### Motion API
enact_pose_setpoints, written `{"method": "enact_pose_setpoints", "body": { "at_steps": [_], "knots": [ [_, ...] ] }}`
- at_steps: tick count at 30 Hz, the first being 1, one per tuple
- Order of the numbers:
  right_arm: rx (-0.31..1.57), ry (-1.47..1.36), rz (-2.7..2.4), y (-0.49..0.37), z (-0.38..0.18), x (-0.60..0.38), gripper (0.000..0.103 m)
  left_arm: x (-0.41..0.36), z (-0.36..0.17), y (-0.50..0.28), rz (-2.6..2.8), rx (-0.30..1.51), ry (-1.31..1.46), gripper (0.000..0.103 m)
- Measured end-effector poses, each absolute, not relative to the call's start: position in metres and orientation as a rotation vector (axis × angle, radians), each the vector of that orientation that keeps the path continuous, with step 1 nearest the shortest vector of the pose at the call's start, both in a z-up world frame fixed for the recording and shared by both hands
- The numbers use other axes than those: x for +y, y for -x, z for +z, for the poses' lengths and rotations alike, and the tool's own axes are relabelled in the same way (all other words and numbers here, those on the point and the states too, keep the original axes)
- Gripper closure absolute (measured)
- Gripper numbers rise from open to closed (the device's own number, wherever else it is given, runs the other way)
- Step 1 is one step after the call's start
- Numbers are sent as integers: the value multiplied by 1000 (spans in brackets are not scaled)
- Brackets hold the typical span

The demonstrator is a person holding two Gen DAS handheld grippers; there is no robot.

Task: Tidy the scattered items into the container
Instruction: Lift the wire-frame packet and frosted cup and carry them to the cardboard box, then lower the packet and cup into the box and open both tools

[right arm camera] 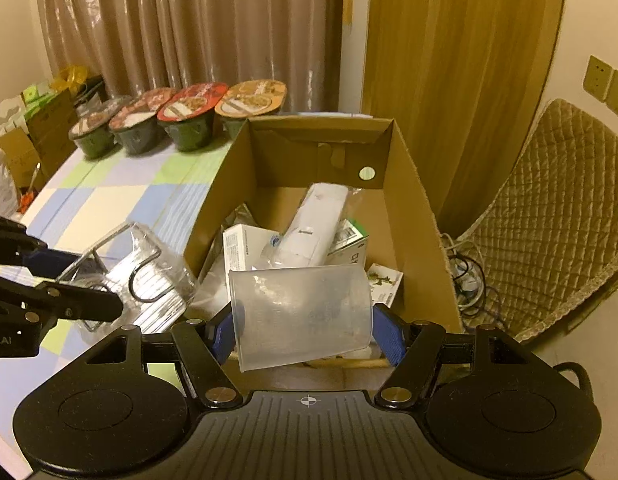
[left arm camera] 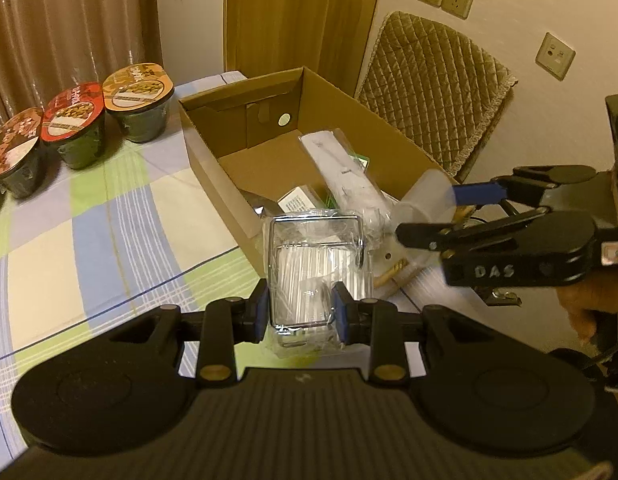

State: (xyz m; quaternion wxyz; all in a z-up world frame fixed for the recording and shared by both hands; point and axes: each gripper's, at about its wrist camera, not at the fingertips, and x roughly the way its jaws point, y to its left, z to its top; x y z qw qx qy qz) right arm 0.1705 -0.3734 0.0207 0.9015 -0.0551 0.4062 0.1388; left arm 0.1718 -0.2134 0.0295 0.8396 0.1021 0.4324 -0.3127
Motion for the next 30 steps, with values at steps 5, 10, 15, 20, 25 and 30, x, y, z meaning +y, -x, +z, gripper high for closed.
{"method": "enact_pose_setpoints", "body": {
  "at_steps": [5,10,15,20,25,30],
  "knots": [
    [855,120,282,-185,8,-371,32,-218,24,-183,-659,916,-219,76],
    [863,123,278,-202,-3,-372,32,-219,19,-195,-652,916,-212,76],
    [865,134,273,-220,-10,-373,32,-221,16,-207,-652,915,-207,76],
    [868,148,275,-239,-17,-375,32,-226,13,-218,-656,912,-211,76],
    [870,149,273,-253,-21,-379,32,-235,12,-228,-666,909,-226,76],
    [867,146,271,-258,-21,-383,32,-245,11,-236,-673,906,-239,76]
  ]
}}
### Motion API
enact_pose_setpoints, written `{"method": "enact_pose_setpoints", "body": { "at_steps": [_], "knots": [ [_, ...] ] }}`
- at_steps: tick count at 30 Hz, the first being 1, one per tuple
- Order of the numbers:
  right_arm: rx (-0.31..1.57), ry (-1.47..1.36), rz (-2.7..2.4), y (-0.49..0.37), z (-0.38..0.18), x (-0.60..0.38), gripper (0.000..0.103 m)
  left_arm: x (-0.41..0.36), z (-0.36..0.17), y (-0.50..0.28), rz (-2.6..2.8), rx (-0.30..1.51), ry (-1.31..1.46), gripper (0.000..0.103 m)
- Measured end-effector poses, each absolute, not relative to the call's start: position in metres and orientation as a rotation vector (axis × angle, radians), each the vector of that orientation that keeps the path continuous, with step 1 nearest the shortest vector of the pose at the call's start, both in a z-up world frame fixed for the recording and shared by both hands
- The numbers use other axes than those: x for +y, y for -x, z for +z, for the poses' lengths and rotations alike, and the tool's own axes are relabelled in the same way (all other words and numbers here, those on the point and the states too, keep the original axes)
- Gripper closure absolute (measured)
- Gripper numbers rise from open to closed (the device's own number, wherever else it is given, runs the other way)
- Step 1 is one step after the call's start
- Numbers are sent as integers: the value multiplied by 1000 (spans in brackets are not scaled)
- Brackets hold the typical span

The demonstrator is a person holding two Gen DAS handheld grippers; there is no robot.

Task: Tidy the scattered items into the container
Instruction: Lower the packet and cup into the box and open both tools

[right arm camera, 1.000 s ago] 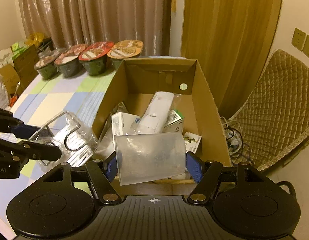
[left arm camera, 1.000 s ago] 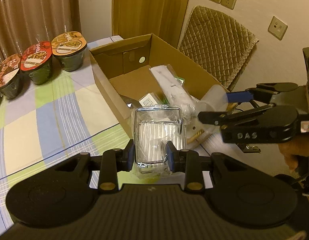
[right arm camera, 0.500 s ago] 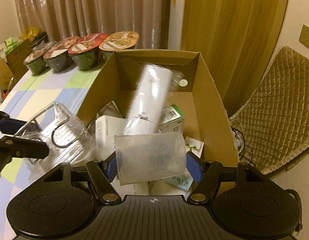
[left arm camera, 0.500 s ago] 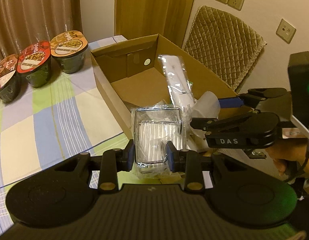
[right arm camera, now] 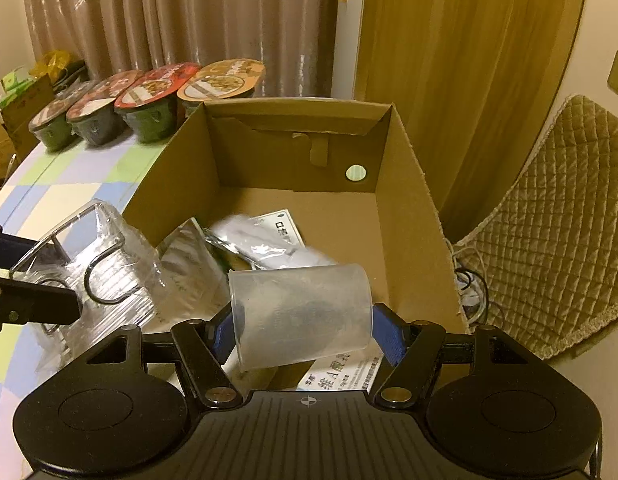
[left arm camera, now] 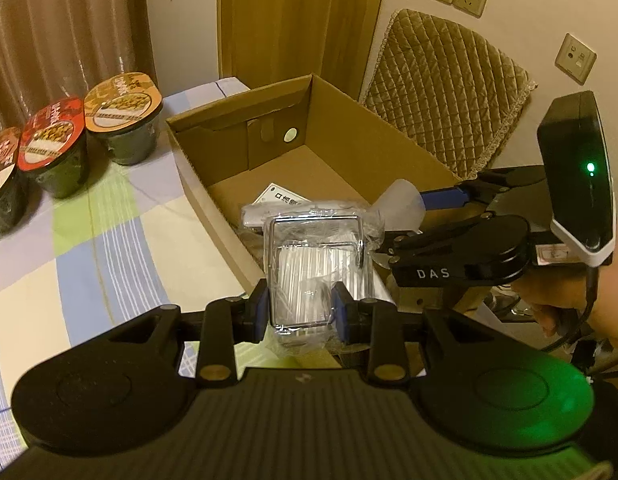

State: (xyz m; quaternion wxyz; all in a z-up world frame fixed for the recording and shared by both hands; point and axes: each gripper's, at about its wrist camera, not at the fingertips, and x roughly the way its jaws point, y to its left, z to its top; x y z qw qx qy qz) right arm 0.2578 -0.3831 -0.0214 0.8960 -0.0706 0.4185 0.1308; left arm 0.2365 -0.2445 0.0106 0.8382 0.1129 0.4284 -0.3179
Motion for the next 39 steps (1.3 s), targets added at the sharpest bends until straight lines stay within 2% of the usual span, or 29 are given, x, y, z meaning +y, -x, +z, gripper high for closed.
{"method": "enact_pose_setpoints", "body": {
  "at_steps": [29,33,39],
  "knots": [
    [845,134,267,-257,-14,-399,32,-277,3,-264,-665,914,-200,76],
    [845,139,270,-257,-13,-399,32,-278,2,-266,-644,909,-198,72],
    [843,144,273,-257,-12,-398,32,-277,3,-267,-642,903,-204,72]
  ]
}}
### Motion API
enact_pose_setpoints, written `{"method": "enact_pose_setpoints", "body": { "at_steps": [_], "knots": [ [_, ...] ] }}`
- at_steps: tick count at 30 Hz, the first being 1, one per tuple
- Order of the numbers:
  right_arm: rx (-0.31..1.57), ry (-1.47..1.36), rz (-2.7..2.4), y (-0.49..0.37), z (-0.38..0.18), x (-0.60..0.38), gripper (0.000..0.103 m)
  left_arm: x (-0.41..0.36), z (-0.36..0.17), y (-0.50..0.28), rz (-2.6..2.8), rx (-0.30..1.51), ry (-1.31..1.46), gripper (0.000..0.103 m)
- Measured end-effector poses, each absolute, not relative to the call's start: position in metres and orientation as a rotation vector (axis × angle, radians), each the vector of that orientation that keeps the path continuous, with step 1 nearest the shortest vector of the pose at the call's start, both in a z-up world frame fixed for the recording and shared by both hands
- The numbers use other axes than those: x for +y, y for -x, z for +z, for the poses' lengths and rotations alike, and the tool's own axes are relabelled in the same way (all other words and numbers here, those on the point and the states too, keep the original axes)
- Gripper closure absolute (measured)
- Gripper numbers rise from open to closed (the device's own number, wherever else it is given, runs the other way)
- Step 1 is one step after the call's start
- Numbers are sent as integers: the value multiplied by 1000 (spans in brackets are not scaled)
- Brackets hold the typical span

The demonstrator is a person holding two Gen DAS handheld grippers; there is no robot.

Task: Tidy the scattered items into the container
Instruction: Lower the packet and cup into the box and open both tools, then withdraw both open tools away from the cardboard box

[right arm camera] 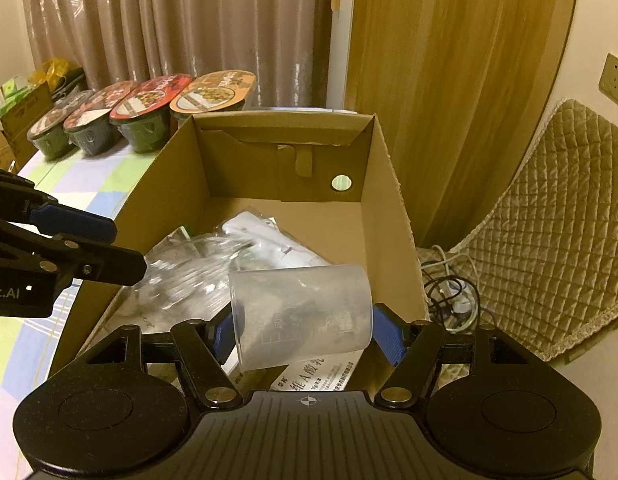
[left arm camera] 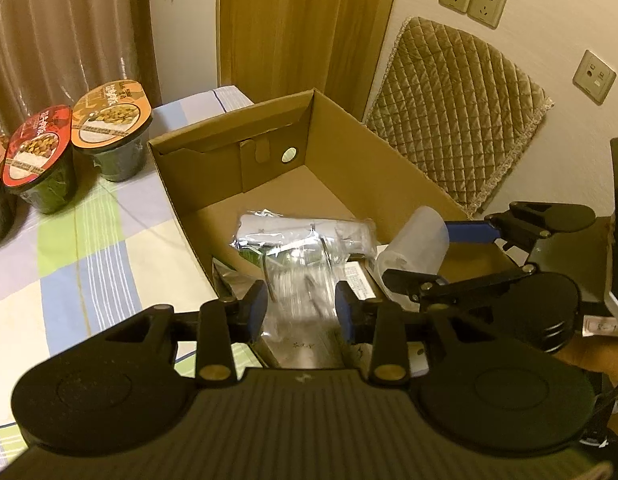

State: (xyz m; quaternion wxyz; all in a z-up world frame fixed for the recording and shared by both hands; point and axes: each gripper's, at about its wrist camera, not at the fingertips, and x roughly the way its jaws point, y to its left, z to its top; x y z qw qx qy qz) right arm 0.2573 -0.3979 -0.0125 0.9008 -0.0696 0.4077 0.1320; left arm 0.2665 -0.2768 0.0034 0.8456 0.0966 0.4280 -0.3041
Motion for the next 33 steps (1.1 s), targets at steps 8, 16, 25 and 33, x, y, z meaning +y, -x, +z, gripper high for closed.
{"method": "enact_pose_setpoints", "body": {
  "at_steps": [8,16,25,33],
  "knots": [
    [839,148,277,-258,-10,-393,32,-273,5,-264,-631,898,-199,72],
    [828,151,283,-259,-4,-388,32,-266,8,-261,-620,893,-188,72],
    [809,168,334,-260,-5,-379,31,-249,14,-263,-575,867,-171,70],
    [786,166,313,-250,-6,-387,5,-237,10,-260,-561,880,-149,69]
  ]
}}
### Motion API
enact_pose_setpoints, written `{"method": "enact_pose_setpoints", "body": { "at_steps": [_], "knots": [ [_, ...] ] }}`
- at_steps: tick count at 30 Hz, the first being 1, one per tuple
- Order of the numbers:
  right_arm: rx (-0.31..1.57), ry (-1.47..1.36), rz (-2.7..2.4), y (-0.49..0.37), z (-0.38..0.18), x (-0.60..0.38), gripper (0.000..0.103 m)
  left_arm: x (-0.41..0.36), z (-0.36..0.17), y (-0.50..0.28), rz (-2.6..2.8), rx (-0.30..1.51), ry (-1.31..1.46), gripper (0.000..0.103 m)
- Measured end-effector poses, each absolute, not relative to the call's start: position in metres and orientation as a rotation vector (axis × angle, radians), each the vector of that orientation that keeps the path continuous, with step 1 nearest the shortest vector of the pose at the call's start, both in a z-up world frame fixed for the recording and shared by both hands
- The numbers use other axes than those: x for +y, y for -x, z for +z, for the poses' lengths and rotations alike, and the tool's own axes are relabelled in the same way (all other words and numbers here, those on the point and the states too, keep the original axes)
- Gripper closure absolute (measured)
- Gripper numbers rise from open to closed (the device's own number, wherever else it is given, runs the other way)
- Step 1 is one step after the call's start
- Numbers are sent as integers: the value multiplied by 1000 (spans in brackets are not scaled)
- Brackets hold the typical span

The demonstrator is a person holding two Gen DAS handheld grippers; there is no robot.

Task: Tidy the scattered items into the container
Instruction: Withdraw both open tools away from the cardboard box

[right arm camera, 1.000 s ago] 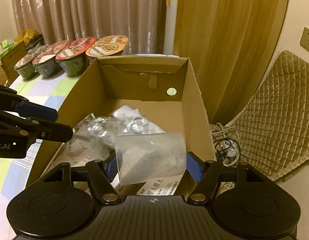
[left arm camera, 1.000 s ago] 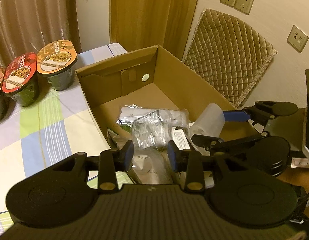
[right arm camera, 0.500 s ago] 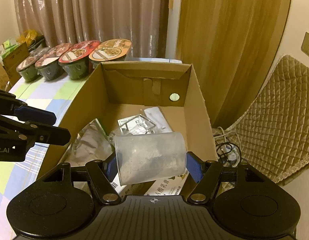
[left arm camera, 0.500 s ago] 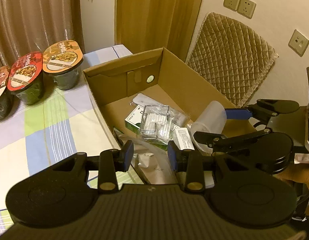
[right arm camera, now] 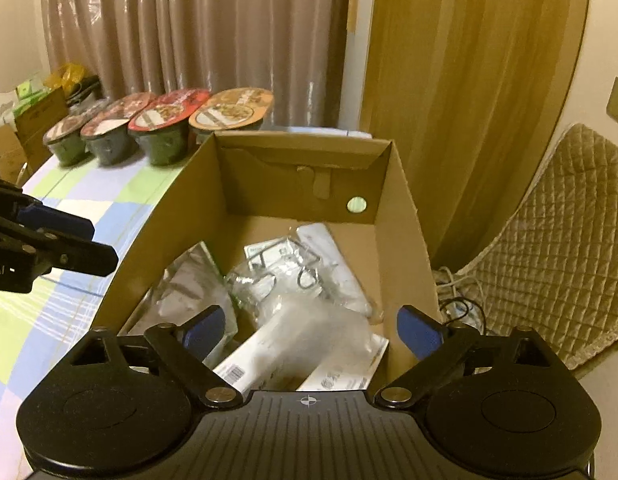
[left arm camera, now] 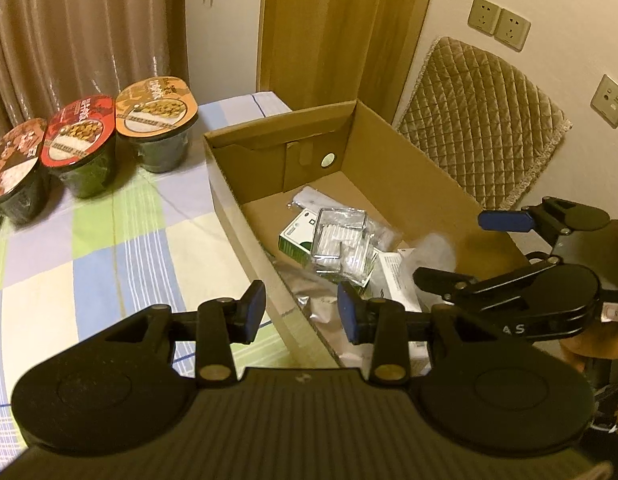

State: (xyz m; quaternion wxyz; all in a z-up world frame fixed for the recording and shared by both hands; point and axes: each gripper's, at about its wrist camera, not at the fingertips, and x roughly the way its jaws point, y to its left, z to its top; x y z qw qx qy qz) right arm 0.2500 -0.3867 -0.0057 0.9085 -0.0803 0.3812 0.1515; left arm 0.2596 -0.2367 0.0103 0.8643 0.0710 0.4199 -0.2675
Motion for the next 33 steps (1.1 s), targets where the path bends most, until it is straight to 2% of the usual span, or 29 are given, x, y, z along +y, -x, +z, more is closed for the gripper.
{"method": "enact_pose_setpoints", "body": {
  "at_steps": [5,11,17,22,25,33],
  "knots": [
    [784,155,309,-240,-1,-392,5,-231,11,-255,-557,883,-135,69],
    [784,118,296,-217,9,-395,5,-227,17,-241,-553,886,-111,62],
    [793,90,260,-186,26,-398,5,-225,26,-213,-547,878,-74,36],
    [790,97,233,-156,40,-404,5,-222,36,-184,-524,873,-25,6],
    [782,109,219,-136,45,-408,5,-218,39,-166,-502,876,2,1],
    [789,63,182,-88,56,-427,5,-206,41,-114,-414,887,49,1]
  ]
}}
